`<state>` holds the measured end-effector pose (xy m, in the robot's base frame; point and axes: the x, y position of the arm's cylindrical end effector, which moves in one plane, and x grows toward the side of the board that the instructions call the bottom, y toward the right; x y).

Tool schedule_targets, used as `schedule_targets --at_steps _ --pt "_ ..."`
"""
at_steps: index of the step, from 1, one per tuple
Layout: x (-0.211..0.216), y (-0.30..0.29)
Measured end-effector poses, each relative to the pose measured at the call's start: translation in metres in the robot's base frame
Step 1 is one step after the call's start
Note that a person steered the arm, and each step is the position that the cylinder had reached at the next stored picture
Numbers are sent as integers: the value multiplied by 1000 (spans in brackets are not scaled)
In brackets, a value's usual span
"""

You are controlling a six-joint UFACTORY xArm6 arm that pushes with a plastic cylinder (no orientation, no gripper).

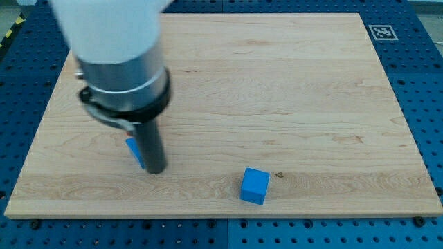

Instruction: Place the triangle below the red star

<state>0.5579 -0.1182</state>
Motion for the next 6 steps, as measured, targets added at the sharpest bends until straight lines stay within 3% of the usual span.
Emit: schedule_targets --at_steps 1,3,6 --pt "0 -40" --pt "-36 -64" --pt "-66 -59"
